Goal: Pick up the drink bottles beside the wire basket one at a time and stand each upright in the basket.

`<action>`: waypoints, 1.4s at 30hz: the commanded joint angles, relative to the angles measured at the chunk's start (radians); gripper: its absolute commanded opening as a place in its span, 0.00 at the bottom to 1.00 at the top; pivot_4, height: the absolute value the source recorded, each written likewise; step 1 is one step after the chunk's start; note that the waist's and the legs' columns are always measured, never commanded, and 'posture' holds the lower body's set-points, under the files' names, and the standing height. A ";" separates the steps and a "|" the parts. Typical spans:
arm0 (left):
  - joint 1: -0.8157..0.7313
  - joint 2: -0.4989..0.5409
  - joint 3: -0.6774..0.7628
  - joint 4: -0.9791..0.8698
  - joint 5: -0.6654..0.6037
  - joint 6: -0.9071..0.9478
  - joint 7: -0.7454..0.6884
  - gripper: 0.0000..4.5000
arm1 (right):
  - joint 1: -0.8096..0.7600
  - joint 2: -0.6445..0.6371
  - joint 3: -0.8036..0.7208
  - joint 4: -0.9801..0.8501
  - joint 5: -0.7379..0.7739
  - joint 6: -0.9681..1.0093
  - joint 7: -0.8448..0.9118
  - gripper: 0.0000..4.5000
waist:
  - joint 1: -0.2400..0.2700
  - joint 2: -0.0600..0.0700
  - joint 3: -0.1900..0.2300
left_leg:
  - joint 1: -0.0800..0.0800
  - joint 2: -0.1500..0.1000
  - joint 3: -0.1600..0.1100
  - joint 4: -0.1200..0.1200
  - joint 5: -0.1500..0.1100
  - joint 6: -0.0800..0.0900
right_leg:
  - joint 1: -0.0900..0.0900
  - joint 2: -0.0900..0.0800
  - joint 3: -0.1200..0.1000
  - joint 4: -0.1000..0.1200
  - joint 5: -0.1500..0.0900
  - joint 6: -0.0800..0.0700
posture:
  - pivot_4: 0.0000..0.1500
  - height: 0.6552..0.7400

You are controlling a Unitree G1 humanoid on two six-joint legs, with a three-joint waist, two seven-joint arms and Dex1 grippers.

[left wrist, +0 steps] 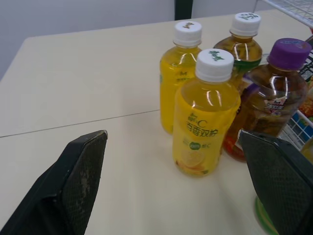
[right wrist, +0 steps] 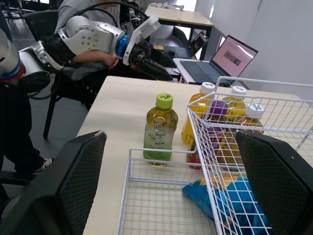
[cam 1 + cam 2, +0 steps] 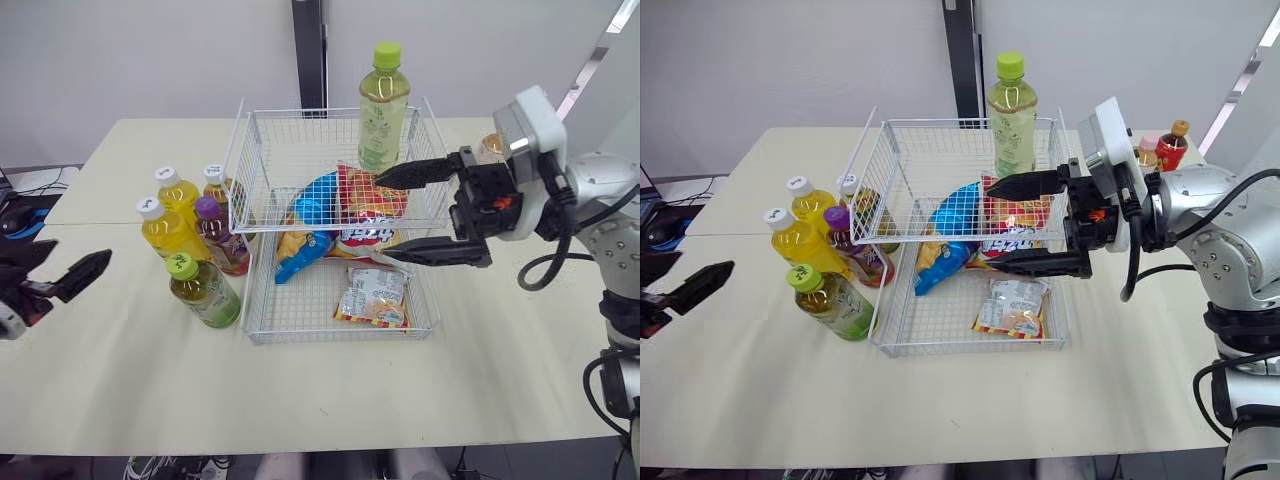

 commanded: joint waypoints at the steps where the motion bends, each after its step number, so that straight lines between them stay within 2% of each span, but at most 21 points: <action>1: -0.078 -0.004 -0.043 -0.033 -0.027 -0.007 0.080 0.99 | -0.039 0.015 -0.010 -0.024 -0.006 0.006 -0.029 1.00 | 0.001 0.000 0.000 | 0.000 0.000 0.000 0.000 0.000 0.000 | 0.000 0.000 0.000 0.000 0.000 0.000 | 1.00 1.00; 11: -0.226 -0.025 -0.207 -0.007 -0.013 0.000 0.236 0.99 | -0.036 0.030 -0.019 -0.048 0.000 0.034 -0.059 1.00 | -0.002 -0.001 0.000 | 0.000 -0.001 0.001 0.000 0.000 0.000 | 0.000 0.001 -0.002 0.000 0.001 0.001 | 1.00 1.00; 18: -0.324 -0.034 -0.298 0.092 0.032 -0.010 0.320 0.99 | -0.025 0.030 -0.031 -0.066 0.012 0.052 -0.075 1.00 | -0.001 -0.001 0.000 | 0.000 -0.001 0.000 0.000 0.000 0.000 | 0.000 0.002 -0.003 0.000 0.001 0.001 | 1.00 1.00; 32: -0.384 -0.039 -0.385 0.184 0.055 -0.033 0.323 0.99 | -0.013 0.025 -0.051 -0.081 0.041 0.067 -0.095 1.00 | -0.002 -0.001 0.000 | 0.000 -0.001 0.000 0.000 0.000 0.000 | 0.000 0.005 -0.002 0.000 0.001 0.001 | 1.00 1.00; 42: -0.381 -0.035 -0.387 0.189 0.047 -0.043 0.288 0.32 | -0.004 0.015 -0.062 -0.088 0.043 0.067 -0.103 1.00 | -0.002 -0.001 0.000 | 0.000 -0.001 0.000 0.000 0.000 0.000 | 0.000 0.005 -0.002 0.000 0.001 0.001 | 1.00 1.00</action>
